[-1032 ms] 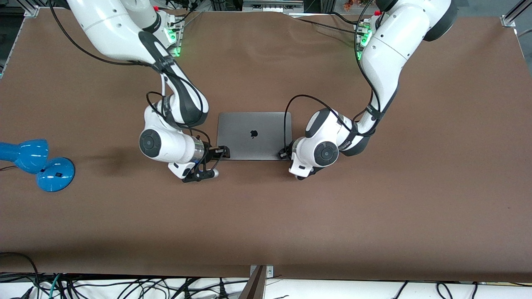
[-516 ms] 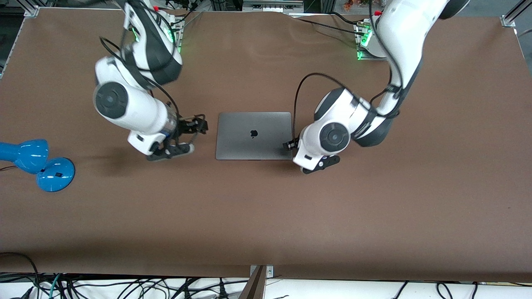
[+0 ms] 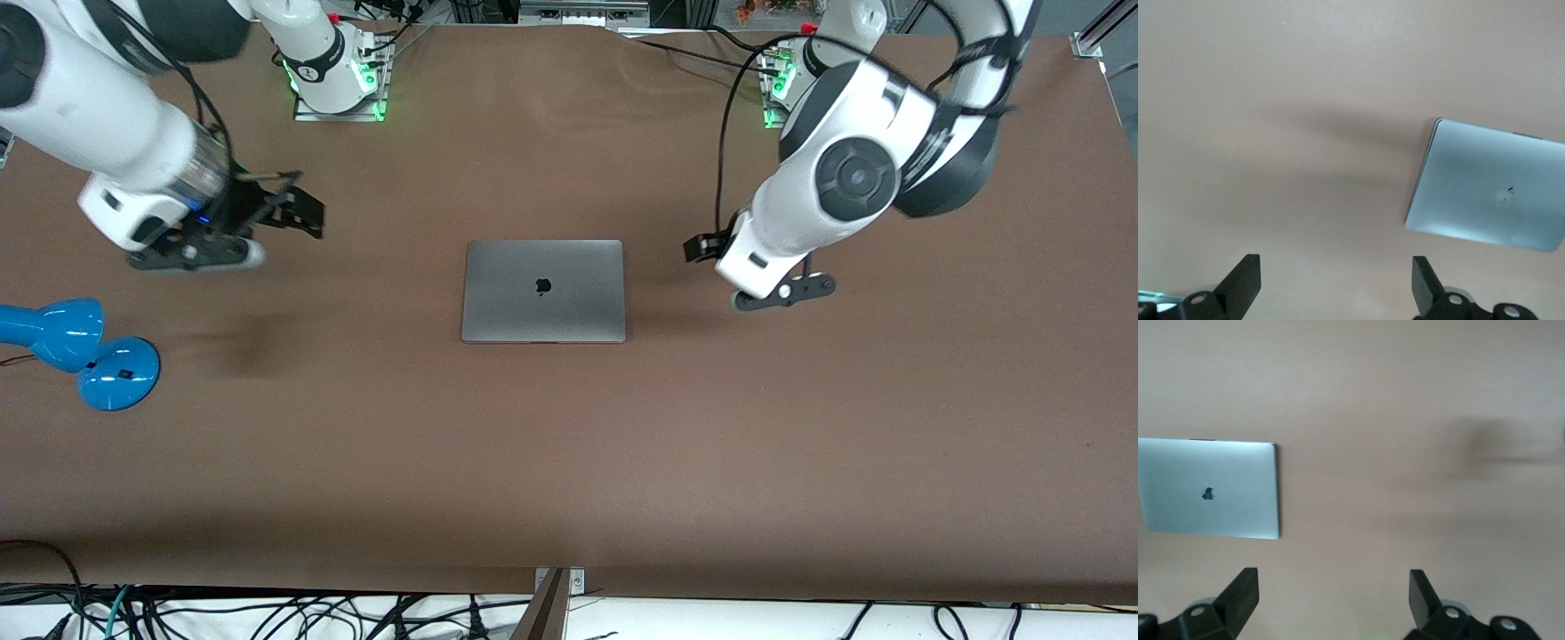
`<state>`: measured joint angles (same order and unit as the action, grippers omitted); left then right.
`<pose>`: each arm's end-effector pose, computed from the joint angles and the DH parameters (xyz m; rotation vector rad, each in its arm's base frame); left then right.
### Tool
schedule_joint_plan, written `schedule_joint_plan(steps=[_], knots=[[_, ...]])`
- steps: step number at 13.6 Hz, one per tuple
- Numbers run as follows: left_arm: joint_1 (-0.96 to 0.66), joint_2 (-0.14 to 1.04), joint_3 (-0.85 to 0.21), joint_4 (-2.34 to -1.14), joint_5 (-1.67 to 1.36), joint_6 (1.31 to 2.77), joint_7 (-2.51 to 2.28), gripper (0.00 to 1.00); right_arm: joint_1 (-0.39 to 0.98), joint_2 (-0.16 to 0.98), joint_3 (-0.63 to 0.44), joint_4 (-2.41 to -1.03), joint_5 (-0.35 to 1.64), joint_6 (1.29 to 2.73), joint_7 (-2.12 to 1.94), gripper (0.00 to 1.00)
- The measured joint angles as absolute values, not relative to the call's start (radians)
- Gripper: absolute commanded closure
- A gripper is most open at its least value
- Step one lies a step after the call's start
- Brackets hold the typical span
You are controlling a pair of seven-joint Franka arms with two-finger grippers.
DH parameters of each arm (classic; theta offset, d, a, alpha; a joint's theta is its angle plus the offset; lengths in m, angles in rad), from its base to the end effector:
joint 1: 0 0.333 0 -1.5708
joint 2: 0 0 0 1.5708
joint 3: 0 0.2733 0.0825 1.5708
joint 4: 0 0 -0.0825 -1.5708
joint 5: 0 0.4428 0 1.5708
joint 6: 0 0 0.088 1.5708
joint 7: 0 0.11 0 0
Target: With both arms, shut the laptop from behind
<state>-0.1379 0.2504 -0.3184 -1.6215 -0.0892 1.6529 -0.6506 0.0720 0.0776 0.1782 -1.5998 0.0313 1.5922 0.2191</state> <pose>0.5903 -0.2867 0.4071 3.0648 0.3262 -0.4079 0.6108 0.1566 0.5178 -3.1137 -0.0454 0.1436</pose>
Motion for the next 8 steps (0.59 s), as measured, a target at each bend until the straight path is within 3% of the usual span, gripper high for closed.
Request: schedule_joint_plan(steps=[4,8], knots=[[-0.05,0.054,-0.317,-1.765,-0.089,1.637,-0.512,0.0,0.014,0.021,0.177,-1.603,0.002,1.541,0.195,0.0],[0.016,-0.065,-0.313,-1.815,-0.089,1.611,-0.418,0.0,-0.018,-0.002,0.134,-1.606,-0.002,1.539,0.188,0.0]])
